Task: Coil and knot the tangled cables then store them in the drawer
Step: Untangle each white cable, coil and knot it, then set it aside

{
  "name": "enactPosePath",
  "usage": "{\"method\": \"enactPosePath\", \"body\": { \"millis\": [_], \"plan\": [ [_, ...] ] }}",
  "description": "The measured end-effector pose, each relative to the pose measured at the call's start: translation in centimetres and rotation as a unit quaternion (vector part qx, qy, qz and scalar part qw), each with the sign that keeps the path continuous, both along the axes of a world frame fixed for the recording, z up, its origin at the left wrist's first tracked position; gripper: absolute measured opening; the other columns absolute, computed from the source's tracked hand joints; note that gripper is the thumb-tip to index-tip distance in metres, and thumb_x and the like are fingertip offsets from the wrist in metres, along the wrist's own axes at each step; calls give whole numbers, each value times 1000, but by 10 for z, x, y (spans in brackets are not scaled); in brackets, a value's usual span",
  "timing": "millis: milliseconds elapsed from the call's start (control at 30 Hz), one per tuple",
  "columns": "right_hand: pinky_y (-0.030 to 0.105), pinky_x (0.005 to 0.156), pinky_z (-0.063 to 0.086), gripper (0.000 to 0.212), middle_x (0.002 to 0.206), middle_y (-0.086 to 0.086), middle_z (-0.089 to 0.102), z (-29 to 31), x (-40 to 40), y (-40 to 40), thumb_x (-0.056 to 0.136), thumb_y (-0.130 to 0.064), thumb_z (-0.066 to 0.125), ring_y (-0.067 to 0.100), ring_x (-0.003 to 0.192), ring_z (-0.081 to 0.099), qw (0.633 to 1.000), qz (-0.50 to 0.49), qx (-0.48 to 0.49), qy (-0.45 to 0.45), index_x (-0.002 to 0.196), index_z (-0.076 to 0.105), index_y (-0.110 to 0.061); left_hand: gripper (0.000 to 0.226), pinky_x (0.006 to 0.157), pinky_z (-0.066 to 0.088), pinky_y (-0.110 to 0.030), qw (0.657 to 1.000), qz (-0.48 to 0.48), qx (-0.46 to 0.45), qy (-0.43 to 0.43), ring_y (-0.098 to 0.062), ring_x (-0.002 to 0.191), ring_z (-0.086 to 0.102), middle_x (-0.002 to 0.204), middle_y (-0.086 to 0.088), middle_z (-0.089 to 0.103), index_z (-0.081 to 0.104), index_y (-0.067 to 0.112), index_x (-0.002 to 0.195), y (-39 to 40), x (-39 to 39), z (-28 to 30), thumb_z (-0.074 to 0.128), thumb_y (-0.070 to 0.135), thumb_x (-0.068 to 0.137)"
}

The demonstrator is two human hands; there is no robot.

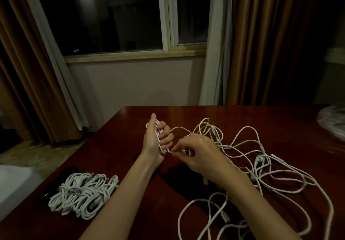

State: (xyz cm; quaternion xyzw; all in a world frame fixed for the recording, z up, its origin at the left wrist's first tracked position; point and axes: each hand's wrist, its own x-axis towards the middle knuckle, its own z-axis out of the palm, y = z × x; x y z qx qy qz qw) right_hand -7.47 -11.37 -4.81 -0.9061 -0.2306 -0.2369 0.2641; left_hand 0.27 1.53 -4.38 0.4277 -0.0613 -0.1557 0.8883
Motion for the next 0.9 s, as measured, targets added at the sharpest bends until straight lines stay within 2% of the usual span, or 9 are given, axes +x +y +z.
{"method": "enactPosePath", "body": {
  "millis": [167, 333, 400, 500, 567, 633, 667, 800, 900],
  "plan": [
    [19, 79, 48, 12, 90, -9, 70, 1, -1, 5, 86, -20, 69, -1, 79, 58, 999, 42, 0, 11, 96, 74, -22, 52, 39, 27, -18, 996, -56, 68, -22, -7, 35, 30, 45, 5, 31, 33, 18, 60, -12, -3, -4, 34, 52, 99],
    [41, 96, 44, 20, 91, -9, 67, -3, 0, 3, 85, -28, 69, 6, 85, 61, 1000, 3, -20, 8, 103, 65, -20, 49, 59, 43, -18, 939, -128, 285, -141, -3, 52, 51, 56, 7, 49, 44, 18, 64, -14, -15, -5, 34, 51, 98],
    [37, 93, 46, 40, 87, -13, 62, -2, -1, 1, 82, -39, 70, 4, 79, 58, 999, -27, -2, 18, 113, 55, -19, 49, 82, 46, -21, 913, -130, 346, -171, 2, 81, 63, 80, 11, 67, 63, 21, 77, -13, -15, -8, 33, 56, 96],
    [31, 83, 50, 60, 88, -12, 63, 1, -3, 0, 73, -54, 68, 4, 76, 60, 998, -41, 12, 37, 119, 51, -20, 70, 108, 40, -37, 892, -183, 381, -159, -12, 120, 56, 121, 1, 64, 67, 22, 113, -8, -14, -10, 33, 75, 82],
    [25, 74, 52, 46, 87, -11, 62, 6, -5, -4, 74, -47, 75, 5, 75, 61, 994, -23, 58, 89, 107, 55, -22, 72, 83, 52, -33, 890, -197, 386, -143, -17, 89, 65, 92, -1, 66, 66, 18, 89, -4, -16, -8, 35, 82, 76],
    [24, 69, 54, 29, 85, -6, 64, 10, -5, -10, 77, -34, 78, 7, 75, 64, 983, 8, 116, 144, 94, 58, -21, 73, 46, 36, -21, 886, -222, 387, -126, -12, 44, 46, 54, -1, 47, 54, 13, 60, -3, -20, -3, 36, 83, 76],
    [27, 72, 56, 23, 86, -4, 66, 12, -5, -14, 79, -29, 76, 8, 77, 65, 976, 25, 143, 164, 92, 59, -20, 72, 40, 24, -18, 883, -242, 382, -126, -8, 36, 33, 48, 3, 38, 53, 15, 55, -3, -21, -2, 35, 80, 78],
    [31, 80, 57, 11, 87, -5, 69, 14, -3, -24, 83, -16, 73, 7, 85, 67, 967, 41, 194, 161, 91, 66, -19, 66, 34, 14, -13, 879, -309, 340, -126, -3, 33, 23, 51, 6, 38, 51, 13, 71, 1, -18, -1, 35, 76, 83],
    [26, 72, 56, 11, 82, -4, 69, 12, -1, -23, 81, -14, 75, 7, 80, 67, 968, 3, 225, 115, 86, 68, -21, 49, 34, 16, -11, 863, -343, 347, -134, -1, 34, 22, 52, 7, 34, 50, 18, 68, 3, -20, 0, 56, 66, 79]
  ]
}}
